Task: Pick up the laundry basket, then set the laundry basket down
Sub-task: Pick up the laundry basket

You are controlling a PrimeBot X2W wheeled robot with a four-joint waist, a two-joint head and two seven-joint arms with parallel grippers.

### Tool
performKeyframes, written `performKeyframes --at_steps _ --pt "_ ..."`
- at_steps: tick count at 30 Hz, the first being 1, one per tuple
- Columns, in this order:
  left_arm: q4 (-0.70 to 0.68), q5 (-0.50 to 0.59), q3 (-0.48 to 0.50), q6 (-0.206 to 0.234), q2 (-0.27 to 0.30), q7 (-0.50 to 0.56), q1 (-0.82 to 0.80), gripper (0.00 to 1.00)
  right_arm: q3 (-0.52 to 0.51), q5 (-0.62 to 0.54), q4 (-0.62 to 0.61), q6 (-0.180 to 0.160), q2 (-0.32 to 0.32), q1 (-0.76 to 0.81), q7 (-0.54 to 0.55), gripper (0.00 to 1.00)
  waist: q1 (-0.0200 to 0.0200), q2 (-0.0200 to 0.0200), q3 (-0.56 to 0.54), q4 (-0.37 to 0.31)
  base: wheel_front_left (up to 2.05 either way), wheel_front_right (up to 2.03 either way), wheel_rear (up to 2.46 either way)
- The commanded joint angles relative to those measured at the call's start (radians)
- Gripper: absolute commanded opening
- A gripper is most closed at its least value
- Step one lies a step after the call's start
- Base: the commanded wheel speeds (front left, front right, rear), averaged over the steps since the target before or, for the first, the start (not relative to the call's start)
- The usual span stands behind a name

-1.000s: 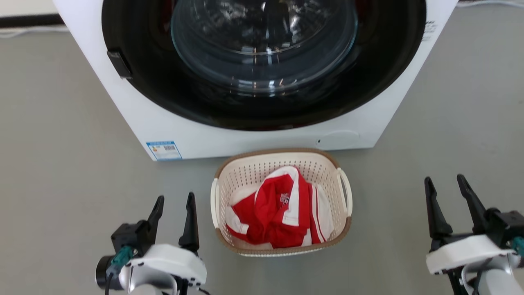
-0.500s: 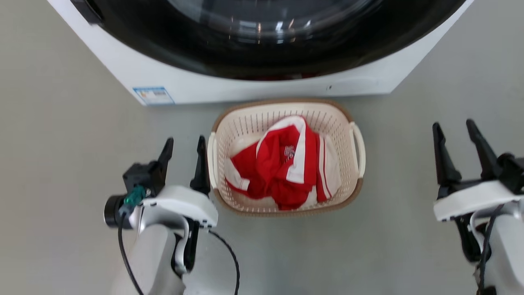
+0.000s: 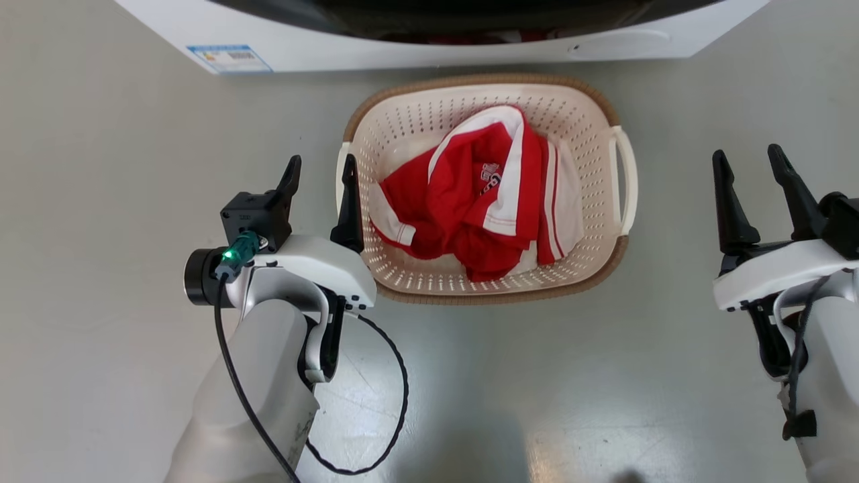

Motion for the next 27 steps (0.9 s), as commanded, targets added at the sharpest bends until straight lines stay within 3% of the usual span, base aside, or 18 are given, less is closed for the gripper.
performKeyframes --at_steps 1,12,27 --pt "-0.009 -0.013 0.014 0.014 0.016 -0.006 -0.018 1.0 0.03 0.015 0.003 0.006 -0.01 0.0 -0.01 1.0 -0.0001 0.0 0.024 0.005 0.0 0.0 0.0" --pt "0.064 -0.059 -0.074 0.044 0.016 -0.006 -0.102 1.0 0.112 0.042 0.1 0.006 -0.015 -0.091 -0.01 1.0 -0.0001 0.0 0.114 0.013 0.0 0.0 0.0" --pt "0.158 -0.104 -0.146 0.082 0.016 -0.006 -0.202 1.0 0.165 0.053 0.123 0.006 -0.031 -0.15 -0.01 1.0 -0.0001 0.0 0.218 0.028 0.0 0.0 0.0"
